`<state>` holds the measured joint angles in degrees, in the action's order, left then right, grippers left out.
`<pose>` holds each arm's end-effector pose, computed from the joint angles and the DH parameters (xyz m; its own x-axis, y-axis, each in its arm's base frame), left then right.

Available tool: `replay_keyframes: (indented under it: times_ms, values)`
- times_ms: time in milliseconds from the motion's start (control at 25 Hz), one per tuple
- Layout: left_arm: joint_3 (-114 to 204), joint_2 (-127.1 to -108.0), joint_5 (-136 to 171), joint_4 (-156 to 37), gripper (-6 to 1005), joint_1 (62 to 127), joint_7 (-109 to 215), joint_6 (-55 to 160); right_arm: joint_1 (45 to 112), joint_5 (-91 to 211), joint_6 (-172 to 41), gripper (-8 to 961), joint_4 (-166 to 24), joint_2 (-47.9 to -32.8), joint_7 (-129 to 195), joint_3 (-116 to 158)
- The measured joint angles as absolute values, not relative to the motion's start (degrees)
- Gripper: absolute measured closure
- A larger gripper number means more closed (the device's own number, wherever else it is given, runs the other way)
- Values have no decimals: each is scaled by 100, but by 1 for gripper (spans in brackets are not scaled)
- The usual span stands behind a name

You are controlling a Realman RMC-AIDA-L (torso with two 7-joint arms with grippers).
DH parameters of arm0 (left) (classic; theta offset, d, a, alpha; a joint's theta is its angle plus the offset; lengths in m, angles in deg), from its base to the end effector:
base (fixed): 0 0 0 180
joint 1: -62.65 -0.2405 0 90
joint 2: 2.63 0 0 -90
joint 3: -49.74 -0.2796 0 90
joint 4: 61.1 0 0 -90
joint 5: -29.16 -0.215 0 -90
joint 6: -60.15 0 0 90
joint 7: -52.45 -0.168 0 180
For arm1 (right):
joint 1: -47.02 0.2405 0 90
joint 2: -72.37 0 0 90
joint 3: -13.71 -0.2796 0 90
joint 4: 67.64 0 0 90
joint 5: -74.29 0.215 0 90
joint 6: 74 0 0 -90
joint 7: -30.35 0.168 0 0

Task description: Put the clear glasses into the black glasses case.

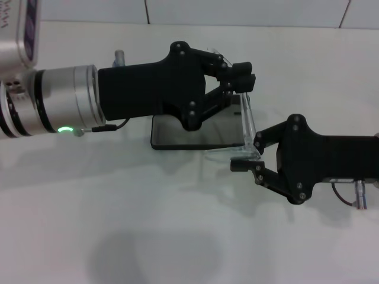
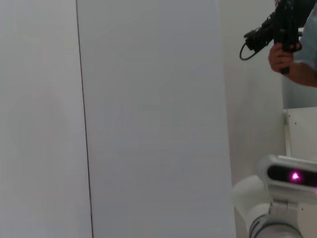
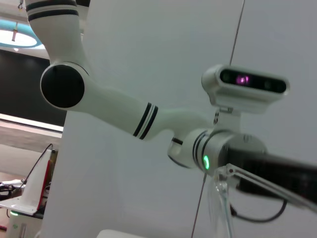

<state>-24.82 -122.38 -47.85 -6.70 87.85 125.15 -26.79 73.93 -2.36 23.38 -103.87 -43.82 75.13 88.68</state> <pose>-0.1493 0.3358 -0.0374 0.7115 -0.0715 0.6991 0.0492 -0.9873 -0.1510 0.2010 0.3066 -0.0484 0.6836 0.2903 -0.6696 0.1785 -0.9561 -0.2323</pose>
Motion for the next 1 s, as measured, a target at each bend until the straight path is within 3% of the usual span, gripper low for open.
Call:
replay_keyframes:
  times_ms: [1000]
  values:
    - [-2637,-12248,-4793,-1015,889,8800,12493,-2626,7394,241,2296,837,-10672,-4382,7272,8885]
